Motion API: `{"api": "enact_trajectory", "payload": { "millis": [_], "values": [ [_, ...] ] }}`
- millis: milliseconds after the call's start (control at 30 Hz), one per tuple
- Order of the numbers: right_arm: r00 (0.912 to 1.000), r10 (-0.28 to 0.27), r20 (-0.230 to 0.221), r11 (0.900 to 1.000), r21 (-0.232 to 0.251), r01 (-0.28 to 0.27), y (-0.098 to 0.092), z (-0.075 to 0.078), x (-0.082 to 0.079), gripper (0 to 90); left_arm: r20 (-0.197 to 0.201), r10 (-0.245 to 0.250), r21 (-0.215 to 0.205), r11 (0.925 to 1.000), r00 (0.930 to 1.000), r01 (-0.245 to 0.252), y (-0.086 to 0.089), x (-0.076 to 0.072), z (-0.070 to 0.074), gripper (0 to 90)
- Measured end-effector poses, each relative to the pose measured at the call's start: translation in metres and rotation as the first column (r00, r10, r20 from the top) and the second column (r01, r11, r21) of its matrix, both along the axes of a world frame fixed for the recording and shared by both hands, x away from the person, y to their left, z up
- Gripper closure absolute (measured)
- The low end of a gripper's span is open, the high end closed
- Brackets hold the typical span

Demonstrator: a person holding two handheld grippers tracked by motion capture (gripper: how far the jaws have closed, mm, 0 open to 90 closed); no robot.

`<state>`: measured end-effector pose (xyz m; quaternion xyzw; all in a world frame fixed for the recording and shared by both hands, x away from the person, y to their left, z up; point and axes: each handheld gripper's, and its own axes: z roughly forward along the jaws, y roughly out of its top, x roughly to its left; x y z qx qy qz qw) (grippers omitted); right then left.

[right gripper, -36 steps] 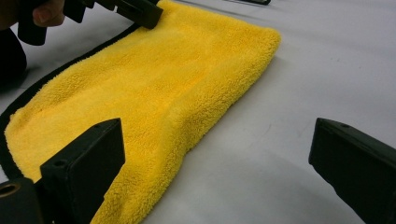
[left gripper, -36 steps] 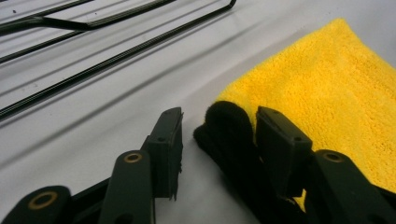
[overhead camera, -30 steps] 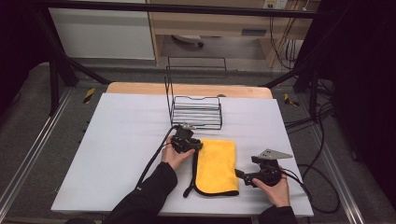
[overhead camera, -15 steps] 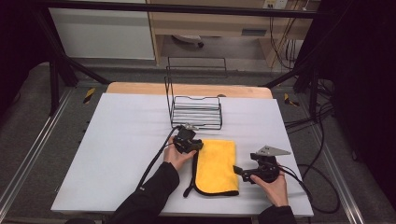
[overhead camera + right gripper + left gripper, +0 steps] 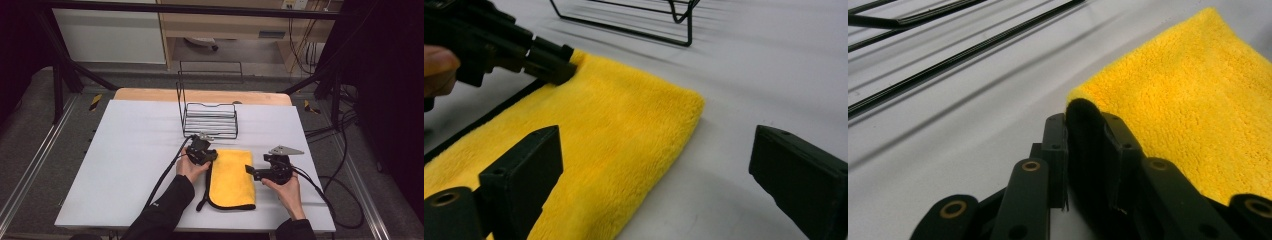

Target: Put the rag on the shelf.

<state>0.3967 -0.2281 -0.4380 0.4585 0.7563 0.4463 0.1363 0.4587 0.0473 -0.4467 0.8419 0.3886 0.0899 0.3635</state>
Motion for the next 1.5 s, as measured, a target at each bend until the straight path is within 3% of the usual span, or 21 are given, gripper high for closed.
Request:
{"api": "enact_trajectory", "payload": {
  "millis": [167, 267, 367, 567, 800, 833, 1033, 1200, 1333, 1500],
  "values": [
    [0.9992, -0.032, -0.025, 0.999, 0.003, 0.032, 0.004, -0.005, 0.021, 24.6, 0.012, -0.005, -0.011, 0.9999, 0.9999, 0.005, 0.001, 0.000, -0.001, 74.0],
    [0.9987, -0.035, -0.036, 0.999, -0.012, 0.035, 0.005, -0.007, 0.026, 29.6, 0.014, -0.013, -0.006, 0.9999, 0.9998, 0.013, 0.001, 0.000, -0.001, 74.0],
    [0.9975, -0.042, -0.057, 0.998, -0.046, 0.040, 0.007, -0.012, 0.035, 42.2, 0.012, -0.009, -0.012, 0.9999, 0.9999, 0.009, 0.001, 0.000, -0.002, 74.1],
    [0.9938, -0.035, -0.106, 0.998, -0.055, 0.029, 0.009, -0.017, 0.040, 54.1, 0.015, -0.016, -0.011, 0.9998, 0.9998, 0.016, 0.002, 0.000, -0.002, 74.0],
    [0.9904, -0.035, -0.134, 0.999, -0.027, 0.032, 0.011, -0.017, 0.039, 66.1, 0.020, -0.024, -0.008, 0.9997, 0.9995, 0.024, 0.002, 0.000, -0.002, 73.9],
    [0.9870, -0.032, -0.157, 0.999, -0.008, 0.031, 0.012, -0.017, 0.039, 72.3, 0.019, -0.024, -0.009, 0.9997, 0.9995, 0.025, 0.002, 0.000, -0.002, 73.9],
    [0.9835, -0.033, -0.178, 0.999, 0.011, 0.036, 0.013, -0.016, 0.039, 81.0, 0.023, -0.026, -0.014, 0.9996, 0.9994, 0.026, 0.003, 0.001, -0.002, 73.9],
    [0.9825, -0.040, -0.182, 0.999, 0.016, 0.044, 0.012, -0.015, 0.038, 83.1, 0.011, -0.023, -0.037, 0.9990, 0.9997, 0.023, 0.006, 0.001, -0.003, 74.2],
    [0.9839, -0.046, -0.173, 0.999, 0.010, 0.048, 0.013, -0.014, 0.037, 83.7, -0.009, -0.016, -0.063, 0.9979, 0.9998, 0.015, 0.007, 0.002, -0.003, 74.9],
    [0.9896, -0.043, -0.137, 0.999, 0.023, 0.046, 0.012, -0.007, 0.033, 84.0, -0.001, -0.019, -0.082, 0.9965, 0.9998, 0.019, 0.011, 0.001, -0.001, 76.4]
  ]
}}
